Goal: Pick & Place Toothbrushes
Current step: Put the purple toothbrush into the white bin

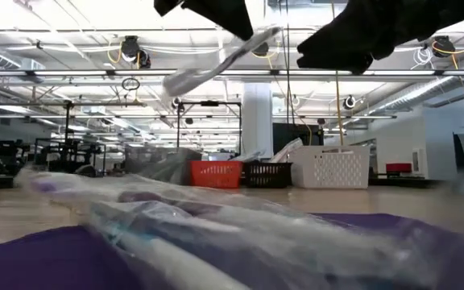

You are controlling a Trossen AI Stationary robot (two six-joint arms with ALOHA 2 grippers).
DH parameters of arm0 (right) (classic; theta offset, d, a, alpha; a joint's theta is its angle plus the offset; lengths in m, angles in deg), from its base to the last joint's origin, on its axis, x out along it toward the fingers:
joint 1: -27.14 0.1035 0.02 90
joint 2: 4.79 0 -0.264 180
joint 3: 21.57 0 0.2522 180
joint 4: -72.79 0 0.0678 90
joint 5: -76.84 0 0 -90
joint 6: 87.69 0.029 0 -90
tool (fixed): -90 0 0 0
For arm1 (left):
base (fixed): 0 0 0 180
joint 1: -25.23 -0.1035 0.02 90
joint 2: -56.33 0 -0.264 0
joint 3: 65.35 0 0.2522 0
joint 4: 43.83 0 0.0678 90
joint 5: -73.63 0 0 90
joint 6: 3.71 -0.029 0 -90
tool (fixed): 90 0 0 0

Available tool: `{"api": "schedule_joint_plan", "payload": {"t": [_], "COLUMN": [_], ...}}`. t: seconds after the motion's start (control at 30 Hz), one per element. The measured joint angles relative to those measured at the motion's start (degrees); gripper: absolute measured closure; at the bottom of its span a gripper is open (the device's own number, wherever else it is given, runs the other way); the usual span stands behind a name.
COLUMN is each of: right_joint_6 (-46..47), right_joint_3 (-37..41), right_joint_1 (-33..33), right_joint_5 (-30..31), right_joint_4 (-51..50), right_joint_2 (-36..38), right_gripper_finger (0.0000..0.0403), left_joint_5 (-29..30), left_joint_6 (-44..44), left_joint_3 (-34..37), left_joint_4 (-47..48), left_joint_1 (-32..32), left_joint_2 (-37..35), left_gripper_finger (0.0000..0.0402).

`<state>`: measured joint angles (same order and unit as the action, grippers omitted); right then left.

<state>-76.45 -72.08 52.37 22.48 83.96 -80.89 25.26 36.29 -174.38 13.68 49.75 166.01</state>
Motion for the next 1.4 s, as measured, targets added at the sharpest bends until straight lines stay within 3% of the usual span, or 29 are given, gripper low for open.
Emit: {"api": "schedule_joint_plan", "payload": {"t": [0.33,0.7,1.07,1.2,1.4], "right_joint_6": [-3.2,-1.4,-1.4,-1.4,-4.0], "right_joint_3": [0.0,0.0,0.0,0.0,0.0], "right_joint_1": [0.0,-3.2,-4.7,-5.5,-5.7], "right_joint_5": [-6.9,-7.3,-8.9,-8.9,-10.4], "right_joint_4": [11.0,14.3,18.3,19.2,19.1], "right_joint_2": [0.0,0.0,0.0,0.0,0.0], "right_gripper_finger": [0.0206,0.0206,0.0213,0.0252,0.0381], "left_joint_5": [3.2,4.1,4.9,4.9,4.8], "left_joint_6": [-4.6,-13.0,-15.5,-15.5,-15.4], "left_joint_3": [0.0,0.0,0.0,0.0,0.0], "left_joint_4": [-1.3,-9.4,-11.3,-11.5,-11.5], "left_joint_1": [-1.6,-1.4,-1.6,-1.6,-1.8], "left_joint_2": [-1.1,-1.8,-1.7,-1.7,-1.7], "left_gripper_finger": [0.0401,0.0401,0.0401,0.0401,0.0401]}}
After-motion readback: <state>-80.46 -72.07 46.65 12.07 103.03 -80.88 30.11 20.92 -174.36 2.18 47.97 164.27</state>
